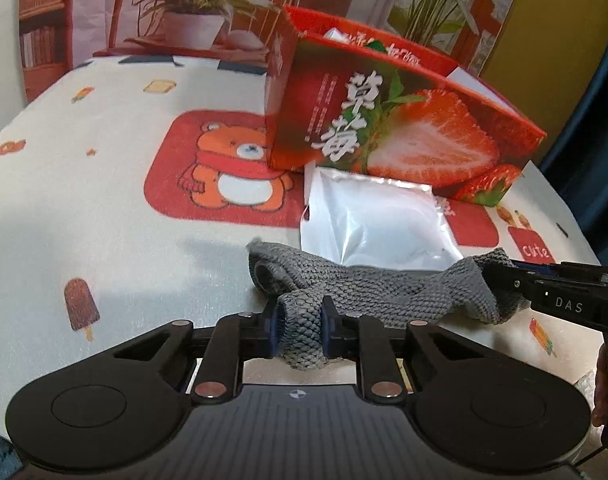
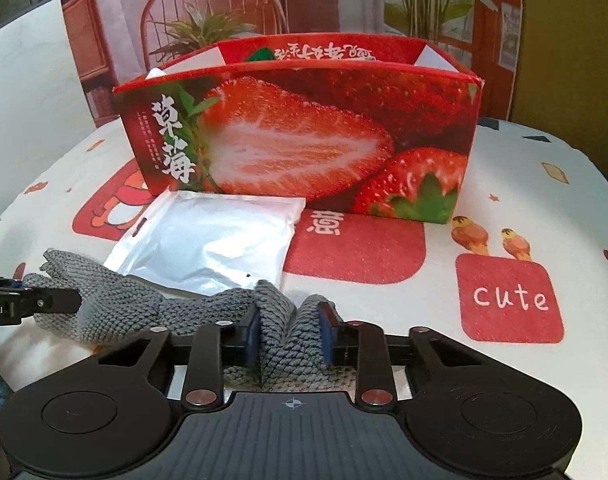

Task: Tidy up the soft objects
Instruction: 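Lift the grey knitted cloth with both grippers and carry it over the box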

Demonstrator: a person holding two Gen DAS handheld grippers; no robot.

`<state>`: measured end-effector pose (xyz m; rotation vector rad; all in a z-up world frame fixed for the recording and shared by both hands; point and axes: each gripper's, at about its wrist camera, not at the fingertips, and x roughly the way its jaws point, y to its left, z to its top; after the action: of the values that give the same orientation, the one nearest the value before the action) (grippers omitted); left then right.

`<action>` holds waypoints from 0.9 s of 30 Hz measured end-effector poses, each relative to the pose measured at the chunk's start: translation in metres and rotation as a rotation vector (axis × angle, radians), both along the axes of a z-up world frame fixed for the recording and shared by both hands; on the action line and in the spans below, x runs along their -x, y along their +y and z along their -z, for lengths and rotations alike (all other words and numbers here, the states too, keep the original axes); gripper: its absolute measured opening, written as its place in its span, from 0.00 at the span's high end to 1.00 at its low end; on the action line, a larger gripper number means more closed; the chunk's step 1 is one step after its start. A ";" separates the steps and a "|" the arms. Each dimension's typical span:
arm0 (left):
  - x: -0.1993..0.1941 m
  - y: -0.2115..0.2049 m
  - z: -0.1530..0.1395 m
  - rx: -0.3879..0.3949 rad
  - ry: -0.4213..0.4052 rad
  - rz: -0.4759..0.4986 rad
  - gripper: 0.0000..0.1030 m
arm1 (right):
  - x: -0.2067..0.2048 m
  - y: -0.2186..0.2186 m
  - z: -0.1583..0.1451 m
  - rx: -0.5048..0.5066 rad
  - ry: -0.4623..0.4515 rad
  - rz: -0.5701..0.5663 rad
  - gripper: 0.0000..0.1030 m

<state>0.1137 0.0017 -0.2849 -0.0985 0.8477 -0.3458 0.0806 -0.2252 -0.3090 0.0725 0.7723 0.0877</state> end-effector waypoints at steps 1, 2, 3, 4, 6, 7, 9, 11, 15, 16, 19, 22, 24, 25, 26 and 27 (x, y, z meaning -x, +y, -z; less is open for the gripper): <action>0.001 0.000 -0.002 0.004 -0.006 0.000 0.82 | 0.001 -0.001 -0.002 -0.003 -0.004 0.000 0.81; 0.002 0.001 -0.005 0.010 -0.015 -0.001 0.82 | 0.002 -0.001 -0.004 -0.006 -0.009 -0.001 0.81; 0.003 0.001 -0.008 0.015 -0.022 0.001 0.82 | 0.003 -0.001 -0.007 -0.009 -0.016 -0.002 0.82; 0.005 0.002 -0.012 0.017 -0.034 0.001 0.83 | 0.004 0.000 -0.009 -0.010 -0.023 -0.003 0.82; 0.008 0.004 -0.019 0.020 -0.058 0.000 0.83 | 0.006 0.001 -0.015 -0.011 -0.040 -0.009 0.83; 0.009 0.004 -0.023 0.024 -0.071 -0.001 0.83 | 0.007 0.001 -0.018 -0.010 -0.048 -0.011 0.83; 0.011 0.004 -0.032 0.025 -0.097 -0.001 0.83 | 0.010 0.002 -0.025 -0.010 -0.066 -0.014 0.84; 0.014 0.005 -0.038 0.027 -0.121 -0.001 0.83 | 0.012 0.003 -0.032 -0.009 -0.083 -0.018 0.84; 0.016 0.005 -0.054 0.028 -0.169 0.001 0.83 | 0.014 0.004 -0.048 -0.006 -0.124 -0.022 0.84; 0.016 0.005 -0.058 0.027 -0.181 0.002 0.83 | 0.015 0.004 -0.052 -0.004 -0.135 -0.023 0.84; 0.015 0.004 -0.071 0.024 -0.218 0.006 0.83 | 0.014 0.004 -0.065 0.004 -0.165 -0.030 0.84; 0.014 0.003 -0.083 0.024 -0.254 0.008 0.83 | 0.010 0.004 -0.078 0.016 -0.195 -0.037 0.84; 0.012 0.003 -0.090 0.026 -0.273 0.008 0.83 | 0.007 0.004 -0.086 0.021 -0.214 -0.040 0.84; 0.010 0.002 -0.093 0.027 -0.282 0.007 0.83 | 0.004 0.004 -0.091 0.024 -0.225 -0.042 0.84; 0.009 0.002 -0.096 0.028 -0.291 0.007 0.83 | 0.002 0.004 -0.096 0.027 -0.234 -0.043 0.84; 0.007 0.001 -0.100 0.029 -0.301 0.006 0.83 | -0.001 0.003 -0.101 0.029 -0.246 -0.044 0.84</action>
<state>0.1070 0.0030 -0.1851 -0.0686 0.5455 -0.3682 0.0811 -0.2225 -0.2084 0.0162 0.5295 0.1249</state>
